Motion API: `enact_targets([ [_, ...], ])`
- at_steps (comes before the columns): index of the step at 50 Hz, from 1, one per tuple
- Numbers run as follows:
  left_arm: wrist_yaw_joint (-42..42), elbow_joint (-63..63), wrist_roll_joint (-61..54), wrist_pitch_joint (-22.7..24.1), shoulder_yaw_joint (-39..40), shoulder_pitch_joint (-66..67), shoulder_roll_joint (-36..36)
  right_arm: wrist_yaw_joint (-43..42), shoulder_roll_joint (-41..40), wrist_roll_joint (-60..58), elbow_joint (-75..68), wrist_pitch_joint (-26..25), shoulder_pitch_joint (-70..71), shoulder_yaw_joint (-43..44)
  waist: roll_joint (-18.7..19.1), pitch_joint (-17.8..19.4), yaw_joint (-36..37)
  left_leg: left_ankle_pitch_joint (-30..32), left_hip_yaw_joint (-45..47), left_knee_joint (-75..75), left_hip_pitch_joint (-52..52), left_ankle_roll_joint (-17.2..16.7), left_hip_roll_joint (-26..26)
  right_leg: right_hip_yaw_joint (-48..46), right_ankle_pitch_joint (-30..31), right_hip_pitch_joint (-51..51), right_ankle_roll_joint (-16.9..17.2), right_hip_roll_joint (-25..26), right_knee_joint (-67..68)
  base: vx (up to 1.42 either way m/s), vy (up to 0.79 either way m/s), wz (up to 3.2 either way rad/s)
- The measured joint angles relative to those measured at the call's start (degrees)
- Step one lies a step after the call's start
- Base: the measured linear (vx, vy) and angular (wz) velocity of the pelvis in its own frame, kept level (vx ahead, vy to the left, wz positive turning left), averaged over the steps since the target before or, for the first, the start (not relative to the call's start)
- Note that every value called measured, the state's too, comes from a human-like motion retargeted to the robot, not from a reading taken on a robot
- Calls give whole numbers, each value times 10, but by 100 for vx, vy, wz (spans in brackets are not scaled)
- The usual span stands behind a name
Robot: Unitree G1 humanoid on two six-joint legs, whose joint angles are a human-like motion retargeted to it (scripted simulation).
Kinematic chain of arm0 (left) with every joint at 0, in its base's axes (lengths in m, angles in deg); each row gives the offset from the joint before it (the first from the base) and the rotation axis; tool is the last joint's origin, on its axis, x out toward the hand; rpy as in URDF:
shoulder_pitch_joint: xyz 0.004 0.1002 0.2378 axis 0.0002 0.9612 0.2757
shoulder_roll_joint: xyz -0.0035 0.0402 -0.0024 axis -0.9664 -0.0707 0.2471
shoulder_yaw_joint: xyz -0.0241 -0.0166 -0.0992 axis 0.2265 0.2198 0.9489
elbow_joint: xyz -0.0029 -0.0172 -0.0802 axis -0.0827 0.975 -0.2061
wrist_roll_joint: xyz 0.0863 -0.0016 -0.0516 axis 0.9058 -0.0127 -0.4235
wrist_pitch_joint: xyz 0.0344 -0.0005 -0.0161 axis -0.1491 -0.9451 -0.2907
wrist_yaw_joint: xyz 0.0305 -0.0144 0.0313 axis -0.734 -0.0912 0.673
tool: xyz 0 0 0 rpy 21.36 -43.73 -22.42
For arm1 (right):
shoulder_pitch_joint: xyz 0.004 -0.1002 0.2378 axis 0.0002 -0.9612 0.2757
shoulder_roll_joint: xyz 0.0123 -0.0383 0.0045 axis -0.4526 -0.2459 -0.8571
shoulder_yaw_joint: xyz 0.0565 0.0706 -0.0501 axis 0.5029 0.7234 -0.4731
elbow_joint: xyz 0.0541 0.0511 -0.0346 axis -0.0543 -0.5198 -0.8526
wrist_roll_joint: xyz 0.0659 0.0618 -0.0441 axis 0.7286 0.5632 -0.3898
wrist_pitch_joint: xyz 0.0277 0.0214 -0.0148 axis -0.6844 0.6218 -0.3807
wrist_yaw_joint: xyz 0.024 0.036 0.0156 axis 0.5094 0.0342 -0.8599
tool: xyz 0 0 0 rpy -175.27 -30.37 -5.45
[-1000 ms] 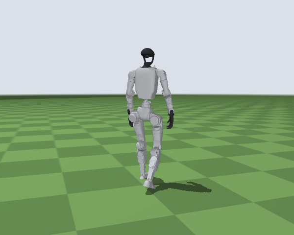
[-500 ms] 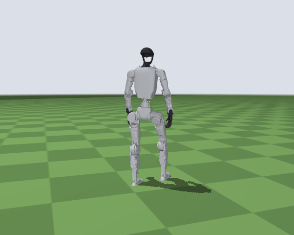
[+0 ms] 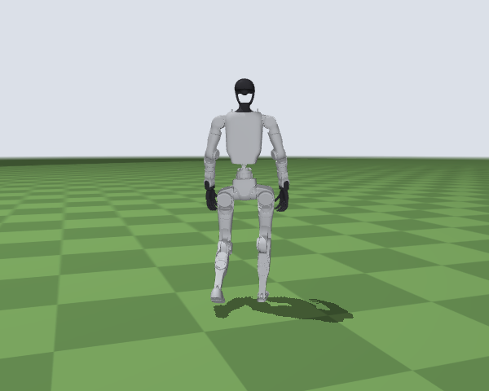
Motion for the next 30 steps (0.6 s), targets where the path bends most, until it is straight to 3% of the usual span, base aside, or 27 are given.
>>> enact_targets([
  [7, 2, -12, 9, -1, 2, -12, -1, -5, 10, 1, -8, -4, 20, 4, -6, -7, 31, -44, 51, -88, -83, 22, 2, -8, -18, 45, 2, -7, -36, 28, -6, 14],
  [16, 7, 8, 18, -1, -5, -20, 10, -10, 10, 15, -10, -1, 32, 8, -26, -16, 34, 2, 62, -329, -51, 31, -65, -11, -69, 71, 18, -41, -16, 27, 7, 21],
  [21, 11, 17, 23, 1, -12, -21, 16, -14, 3, 25, -1, 4, 29, 13, -42, -18, 21, -9, 56, -381, -5, 58, -98, -7, -106, 61, 34, -72, 68, 21, 13, 38],
  [25, 14, 18, 28, 5, -24, -23, 20, -14, -1, 33, 14, 9, 25, 12, -58, -16, 2, -5, 45, -418, 29, 72, -129, 5, -89, 20, 58, -104, 193, 17, 12, 52],
  [30, 19, 13, 32, 6, -41, -29, 19, -13, -4, 38, 33, 14, 20, 6, -63, -18, -17, 5, 22, -466, 60, 75, -150, 7, -96, -42, 54, -136, 280, 18, 8, 54],
])
